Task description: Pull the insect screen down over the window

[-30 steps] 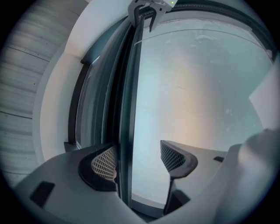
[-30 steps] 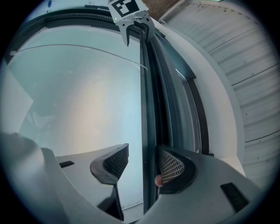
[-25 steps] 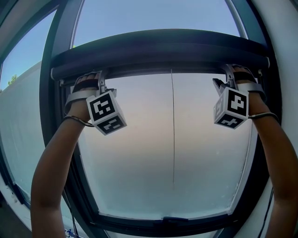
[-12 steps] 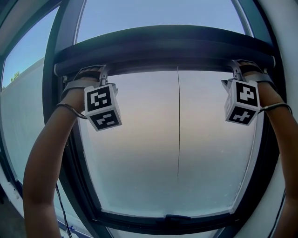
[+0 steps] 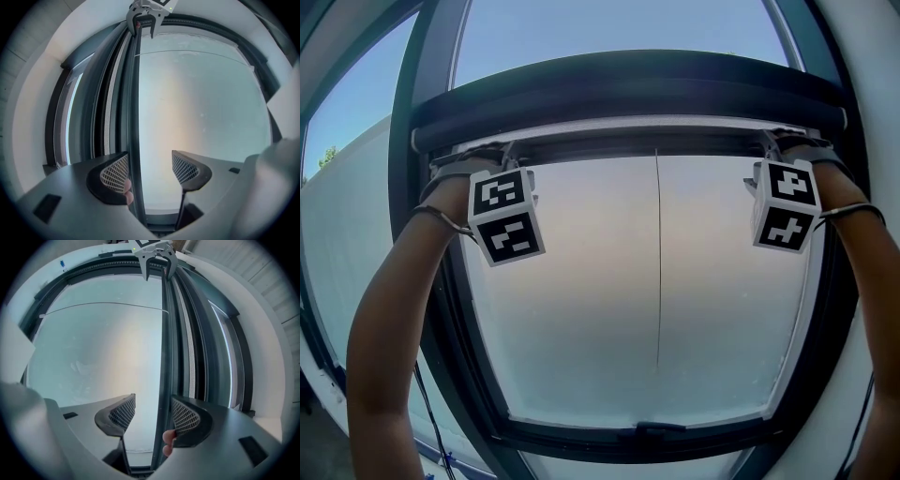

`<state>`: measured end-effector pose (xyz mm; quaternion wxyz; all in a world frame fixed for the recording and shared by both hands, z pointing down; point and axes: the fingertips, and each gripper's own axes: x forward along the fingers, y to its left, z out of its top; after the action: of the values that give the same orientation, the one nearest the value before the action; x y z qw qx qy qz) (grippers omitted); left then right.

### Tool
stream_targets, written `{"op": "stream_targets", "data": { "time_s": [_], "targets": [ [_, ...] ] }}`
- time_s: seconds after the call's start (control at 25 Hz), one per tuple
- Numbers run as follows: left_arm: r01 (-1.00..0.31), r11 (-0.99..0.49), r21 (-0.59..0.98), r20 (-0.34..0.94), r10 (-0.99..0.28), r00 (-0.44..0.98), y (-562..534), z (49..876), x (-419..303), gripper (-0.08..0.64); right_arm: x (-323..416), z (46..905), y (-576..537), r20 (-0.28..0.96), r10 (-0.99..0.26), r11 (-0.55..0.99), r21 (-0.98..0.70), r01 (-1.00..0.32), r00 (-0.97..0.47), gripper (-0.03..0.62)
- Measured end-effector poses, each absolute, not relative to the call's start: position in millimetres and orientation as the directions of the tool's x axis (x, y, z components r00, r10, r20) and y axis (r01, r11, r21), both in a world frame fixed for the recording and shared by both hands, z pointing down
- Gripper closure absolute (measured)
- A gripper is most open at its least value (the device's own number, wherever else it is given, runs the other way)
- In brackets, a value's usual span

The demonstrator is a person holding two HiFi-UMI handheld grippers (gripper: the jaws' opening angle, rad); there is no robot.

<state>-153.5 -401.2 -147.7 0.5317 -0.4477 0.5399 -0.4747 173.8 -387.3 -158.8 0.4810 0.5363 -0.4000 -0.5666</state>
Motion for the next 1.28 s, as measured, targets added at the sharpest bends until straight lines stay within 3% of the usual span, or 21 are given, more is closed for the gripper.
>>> {"op": "stream_targets", "data": {
  "time_s": [0.8, 1.28],
  "targets": [
    [0.038, 0.062, -0.997, -0.063, -0.998, -0.008, -396.7, -61.0, -151.2, 0.273, 174.4, -72.3, -384.0, -0.150, -0.989, -0.149, 0.986, 0.072, 0.009, 0.373],
    [0.047, -0.038, -0.998, 0.037, -0.999, -0.019, -392.7, -12.0, -150.3, 0.295, 175.0, -21.4, -381.9, -0.047, -0.998, -0.044, 0.996, 0.079, 0.035, 0.373]
  ]
}}
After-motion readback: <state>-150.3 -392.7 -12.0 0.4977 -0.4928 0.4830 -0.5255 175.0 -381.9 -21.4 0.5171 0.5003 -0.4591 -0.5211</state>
